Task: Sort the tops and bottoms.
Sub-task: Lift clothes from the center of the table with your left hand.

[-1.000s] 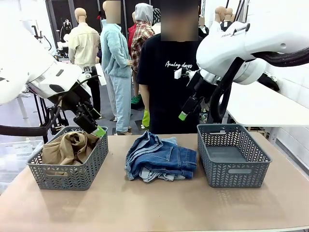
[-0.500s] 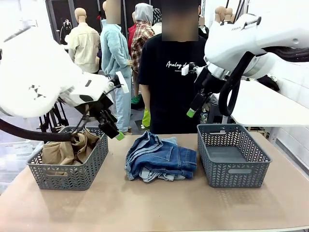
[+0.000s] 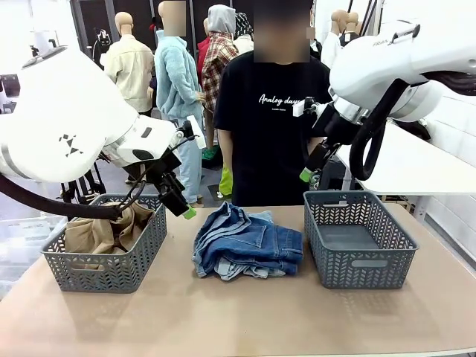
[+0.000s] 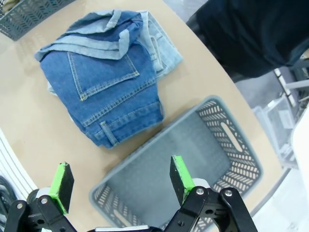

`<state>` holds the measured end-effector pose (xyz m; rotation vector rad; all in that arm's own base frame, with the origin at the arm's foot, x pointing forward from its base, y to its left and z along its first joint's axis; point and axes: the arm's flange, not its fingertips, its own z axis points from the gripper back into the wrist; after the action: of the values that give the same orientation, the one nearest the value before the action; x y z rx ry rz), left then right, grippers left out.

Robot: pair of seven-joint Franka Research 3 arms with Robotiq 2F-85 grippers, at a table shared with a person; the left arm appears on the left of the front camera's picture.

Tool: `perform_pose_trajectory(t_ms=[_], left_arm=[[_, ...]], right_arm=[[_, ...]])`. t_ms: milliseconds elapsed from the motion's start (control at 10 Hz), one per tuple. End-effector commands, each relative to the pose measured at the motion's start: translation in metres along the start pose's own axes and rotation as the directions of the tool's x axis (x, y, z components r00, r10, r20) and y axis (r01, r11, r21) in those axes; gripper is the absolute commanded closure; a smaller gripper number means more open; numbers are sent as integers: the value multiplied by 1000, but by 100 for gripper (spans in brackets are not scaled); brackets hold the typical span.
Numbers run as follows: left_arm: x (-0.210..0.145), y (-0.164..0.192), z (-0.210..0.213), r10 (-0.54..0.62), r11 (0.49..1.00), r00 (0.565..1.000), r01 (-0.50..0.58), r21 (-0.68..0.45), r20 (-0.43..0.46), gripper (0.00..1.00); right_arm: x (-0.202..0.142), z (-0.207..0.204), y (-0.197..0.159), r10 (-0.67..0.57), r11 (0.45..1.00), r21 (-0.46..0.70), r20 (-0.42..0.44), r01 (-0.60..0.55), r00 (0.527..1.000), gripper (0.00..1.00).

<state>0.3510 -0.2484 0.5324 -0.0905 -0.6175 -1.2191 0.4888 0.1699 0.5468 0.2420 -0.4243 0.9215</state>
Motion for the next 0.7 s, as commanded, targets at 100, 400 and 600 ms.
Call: perform_pose_trajectory(t_ms=[100,400,600], left_arm=[[16,17,-27,194,974,981,-195,118,16,7],[41,30,-83,306,945,952,-304,117,-1,7],[58,35,-108,301,948,954,-298,114,-12,7]], right_arm=[[-13,9,2,-26,1000,-15,-4,26,1000,0],[-20,14,1,-51,998,-22,4,51,999,0],[-22,12,0,-47,999,-14,4,47,999,0]])
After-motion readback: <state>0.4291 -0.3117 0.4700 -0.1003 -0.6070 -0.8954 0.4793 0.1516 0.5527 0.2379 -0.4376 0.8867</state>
